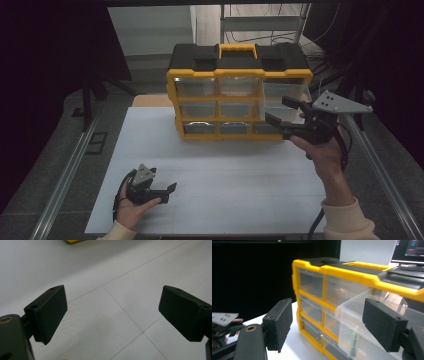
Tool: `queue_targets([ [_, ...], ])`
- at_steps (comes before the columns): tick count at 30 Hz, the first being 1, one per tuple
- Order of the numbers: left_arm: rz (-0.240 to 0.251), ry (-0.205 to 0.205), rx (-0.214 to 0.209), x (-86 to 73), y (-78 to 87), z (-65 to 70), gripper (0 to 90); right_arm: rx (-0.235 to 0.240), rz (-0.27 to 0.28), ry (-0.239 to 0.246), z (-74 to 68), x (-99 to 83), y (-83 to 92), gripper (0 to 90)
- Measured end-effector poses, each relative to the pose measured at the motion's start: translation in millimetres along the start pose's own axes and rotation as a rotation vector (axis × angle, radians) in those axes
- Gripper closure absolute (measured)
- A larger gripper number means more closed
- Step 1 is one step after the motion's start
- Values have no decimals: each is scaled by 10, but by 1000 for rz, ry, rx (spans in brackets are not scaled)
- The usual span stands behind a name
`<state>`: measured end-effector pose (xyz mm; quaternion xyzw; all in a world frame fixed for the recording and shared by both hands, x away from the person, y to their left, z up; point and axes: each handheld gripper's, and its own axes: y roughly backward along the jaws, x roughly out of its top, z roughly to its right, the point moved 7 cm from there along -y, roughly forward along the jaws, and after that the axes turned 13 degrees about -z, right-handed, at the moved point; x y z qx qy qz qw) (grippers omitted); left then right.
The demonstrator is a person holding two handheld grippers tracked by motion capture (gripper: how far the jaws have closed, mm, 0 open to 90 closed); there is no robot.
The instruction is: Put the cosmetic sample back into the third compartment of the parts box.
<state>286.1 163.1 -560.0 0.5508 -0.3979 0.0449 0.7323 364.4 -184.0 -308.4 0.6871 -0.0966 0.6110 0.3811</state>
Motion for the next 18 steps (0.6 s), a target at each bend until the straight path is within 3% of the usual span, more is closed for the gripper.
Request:
queue_targets([
  [10, 10, -1, -27, -10, 17, 19, 88, 32, -49, 48, -318, -259, 144, 246],
  [18, 11, 0, -25, 11, -7, 3, 88, 36, -100, 28, -343, -563, 100, 247],
])
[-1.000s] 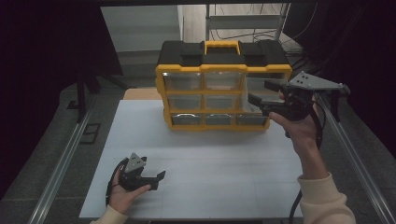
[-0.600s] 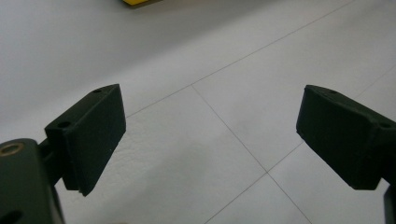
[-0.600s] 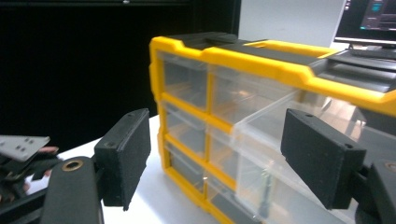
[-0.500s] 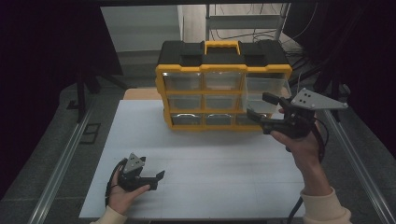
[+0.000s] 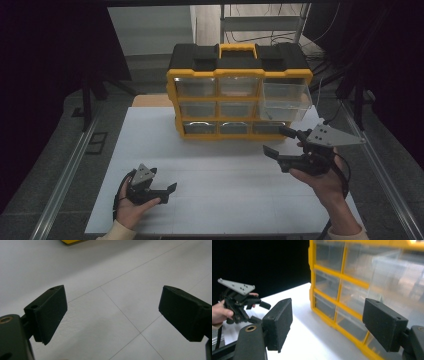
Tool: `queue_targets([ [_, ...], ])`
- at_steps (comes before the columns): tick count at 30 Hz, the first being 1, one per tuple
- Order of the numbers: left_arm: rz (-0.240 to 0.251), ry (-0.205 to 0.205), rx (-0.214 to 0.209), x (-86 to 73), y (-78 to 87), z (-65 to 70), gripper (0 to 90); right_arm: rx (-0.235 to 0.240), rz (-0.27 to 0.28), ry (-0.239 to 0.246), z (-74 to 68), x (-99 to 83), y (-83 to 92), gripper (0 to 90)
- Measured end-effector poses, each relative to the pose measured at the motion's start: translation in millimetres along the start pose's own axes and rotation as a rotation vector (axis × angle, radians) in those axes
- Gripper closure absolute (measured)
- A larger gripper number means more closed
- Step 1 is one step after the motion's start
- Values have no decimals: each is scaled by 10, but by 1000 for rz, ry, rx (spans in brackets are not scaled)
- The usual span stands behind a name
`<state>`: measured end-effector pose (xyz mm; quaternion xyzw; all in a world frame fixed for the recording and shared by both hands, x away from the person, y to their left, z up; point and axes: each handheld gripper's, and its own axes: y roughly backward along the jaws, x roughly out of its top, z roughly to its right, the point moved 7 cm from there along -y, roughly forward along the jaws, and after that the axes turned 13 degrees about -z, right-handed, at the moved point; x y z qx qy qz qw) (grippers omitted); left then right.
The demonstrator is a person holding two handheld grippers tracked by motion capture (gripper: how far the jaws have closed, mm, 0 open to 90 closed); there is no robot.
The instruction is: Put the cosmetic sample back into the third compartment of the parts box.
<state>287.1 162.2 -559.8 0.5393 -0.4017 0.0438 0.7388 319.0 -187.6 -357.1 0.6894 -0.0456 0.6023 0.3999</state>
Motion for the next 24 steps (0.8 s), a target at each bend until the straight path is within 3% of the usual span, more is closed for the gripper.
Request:
queue_targets([
  [6, 1, -9, -5, 7, -3, 10, 87, -1, -35, -40, 34, -358, -84, 247],
  [12, -1, -19, -7, 4, -5, 29, 87, -15, -91, -96, 113, -843, -177, 247],
  [13, -2, -20, -8, 3, -5, 33, 87, -15, -91, -96, 113, -843, -177, 247],
  [16, -6, -24, -9, -2, -12, 39, 87, -28, -116, -126, 175, -1092, -204, 247],
  [17, -6, -25, -9, -2, -14, 39, 87, -36, -136, -146, 205, -1255, -225, 248],
  [24, -16, -23, -12, -15, -38, 43, 87, -48, -170, -194, 317, -1577, -254, 241],
])
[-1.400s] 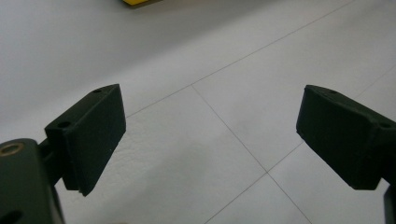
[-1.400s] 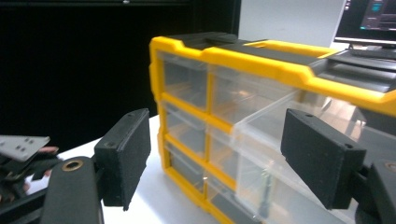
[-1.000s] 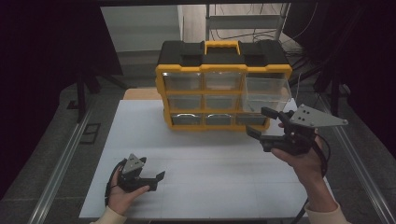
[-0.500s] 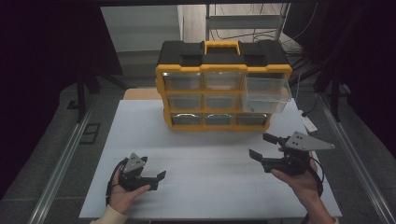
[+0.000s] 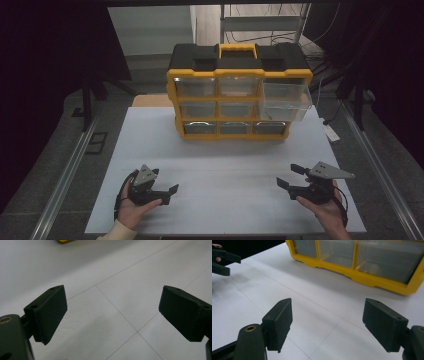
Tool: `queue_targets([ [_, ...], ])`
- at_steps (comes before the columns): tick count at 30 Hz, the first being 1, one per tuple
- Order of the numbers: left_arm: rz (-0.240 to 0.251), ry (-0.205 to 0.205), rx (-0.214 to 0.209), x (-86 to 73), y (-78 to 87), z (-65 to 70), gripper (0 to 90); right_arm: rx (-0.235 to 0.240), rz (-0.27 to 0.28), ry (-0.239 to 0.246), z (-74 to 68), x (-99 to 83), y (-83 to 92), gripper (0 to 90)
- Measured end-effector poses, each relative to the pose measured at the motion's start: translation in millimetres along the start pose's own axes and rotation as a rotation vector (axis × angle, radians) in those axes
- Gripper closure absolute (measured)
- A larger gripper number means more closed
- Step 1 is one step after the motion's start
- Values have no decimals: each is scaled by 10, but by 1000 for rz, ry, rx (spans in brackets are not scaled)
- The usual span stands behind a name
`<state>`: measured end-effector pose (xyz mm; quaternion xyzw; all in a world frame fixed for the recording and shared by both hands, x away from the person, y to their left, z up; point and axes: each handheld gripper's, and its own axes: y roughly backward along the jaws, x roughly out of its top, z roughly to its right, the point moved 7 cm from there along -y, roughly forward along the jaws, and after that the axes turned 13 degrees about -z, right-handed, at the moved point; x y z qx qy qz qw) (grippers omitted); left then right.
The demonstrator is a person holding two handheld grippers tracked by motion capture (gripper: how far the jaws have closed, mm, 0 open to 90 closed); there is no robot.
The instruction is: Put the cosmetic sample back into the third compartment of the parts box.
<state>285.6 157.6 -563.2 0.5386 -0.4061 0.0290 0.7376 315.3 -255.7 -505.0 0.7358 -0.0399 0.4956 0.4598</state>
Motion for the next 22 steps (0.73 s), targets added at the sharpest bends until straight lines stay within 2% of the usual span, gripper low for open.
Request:
queue_targets([
  [8, -6, -3, 2, 0, -16, -15, 87, -17, -65, 6, 67, -192, -165, 233],
  [22, -7, -6, -1, 12, -17, -7, 88, -19, -49, 19, 45, -171, -153, 231],
])
